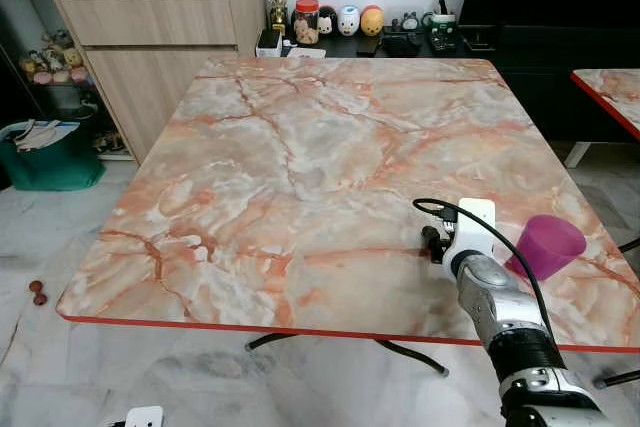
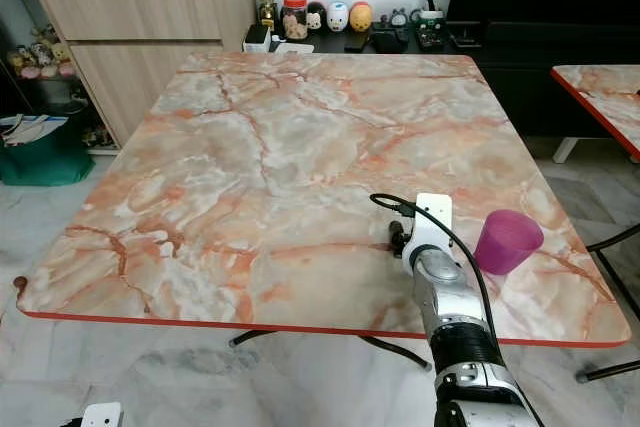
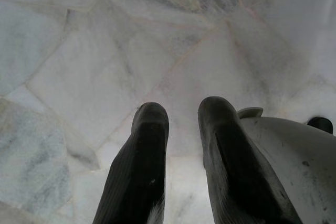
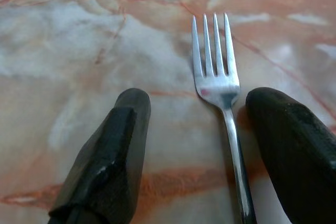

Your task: Setting the table

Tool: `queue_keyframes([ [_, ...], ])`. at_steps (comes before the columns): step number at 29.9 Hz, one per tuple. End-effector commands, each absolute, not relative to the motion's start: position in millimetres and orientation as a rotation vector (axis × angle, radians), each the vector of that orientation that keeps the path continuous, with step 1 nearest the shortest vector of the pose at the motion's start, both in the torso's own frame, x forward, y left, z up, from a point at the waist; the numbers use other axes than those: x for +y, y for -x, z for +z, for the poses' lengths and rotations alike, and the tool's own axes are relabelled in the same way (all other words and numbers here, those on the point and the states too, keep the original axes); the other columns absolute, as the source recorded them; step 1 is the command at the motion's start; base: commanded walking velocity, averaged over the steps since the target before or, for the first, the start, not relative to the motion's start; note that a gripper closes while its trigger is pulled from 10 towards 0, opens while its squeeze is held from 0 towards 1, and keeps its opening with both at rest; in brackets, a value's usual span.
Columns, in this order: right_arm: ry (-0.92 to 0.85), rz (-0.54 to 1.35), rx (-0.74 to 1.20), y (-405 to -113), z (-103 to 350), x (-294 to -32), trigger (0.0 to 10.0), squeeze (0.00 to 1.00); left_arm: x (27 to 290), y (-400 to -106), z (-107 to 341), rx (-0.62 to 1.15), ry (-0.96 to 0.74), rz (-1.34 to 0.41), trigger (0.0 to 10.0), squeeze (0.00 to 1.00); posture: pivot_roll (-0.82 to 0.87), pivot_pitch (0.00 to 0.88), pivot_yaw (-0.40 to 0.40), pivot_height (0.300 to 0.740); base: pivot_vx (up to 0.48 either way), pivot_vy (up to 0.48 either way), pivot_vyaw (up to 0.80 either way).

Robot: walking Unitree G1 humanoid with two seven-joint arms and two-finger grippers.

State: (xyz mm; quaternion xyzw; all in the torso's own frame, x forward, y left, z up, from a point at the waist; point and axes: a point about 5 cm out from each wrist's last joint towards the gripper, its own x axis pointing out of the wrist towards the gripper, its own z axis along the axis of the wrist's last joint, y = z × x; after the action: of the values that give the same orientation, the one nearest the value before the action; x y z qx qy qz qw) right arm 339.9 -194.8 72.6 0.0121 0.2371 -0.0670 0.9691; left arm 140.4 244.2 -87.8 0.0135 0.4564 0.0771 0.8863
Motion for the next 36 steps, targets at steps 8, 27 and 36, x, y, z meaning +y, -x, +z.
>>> queue_keyframes([
  [8, -0.043, -0.144, 0.528, -325, 60, -192, 10.0, 0.0, 245, -140, -88, 0.951, -0.044, 0.156, 10.0, 0.0, -0.04, 0.0, 0.014, 0.707, 0.0, 0.0, 0.0],
  [27, -0.055, -0.159, 0.53, -322, 61, -195, 0.0, 0.0, 234, -160, -81, 0.848, -0.043, 0.117, 10.0, 0.0, -0.05, 0.0, 0.015, 0.707, 0.0, 0.0, 0.0],
  [36, -0.053, -0.152, 0.521, -323, 64, -193, 0.0, 0.0, 237, -156, -81, 0.854, -0.04, 0.128, 10.0, 0.0, -0.04, 0.0, 0.012, 0.707, 0.0, 0.0, 0.0],
])
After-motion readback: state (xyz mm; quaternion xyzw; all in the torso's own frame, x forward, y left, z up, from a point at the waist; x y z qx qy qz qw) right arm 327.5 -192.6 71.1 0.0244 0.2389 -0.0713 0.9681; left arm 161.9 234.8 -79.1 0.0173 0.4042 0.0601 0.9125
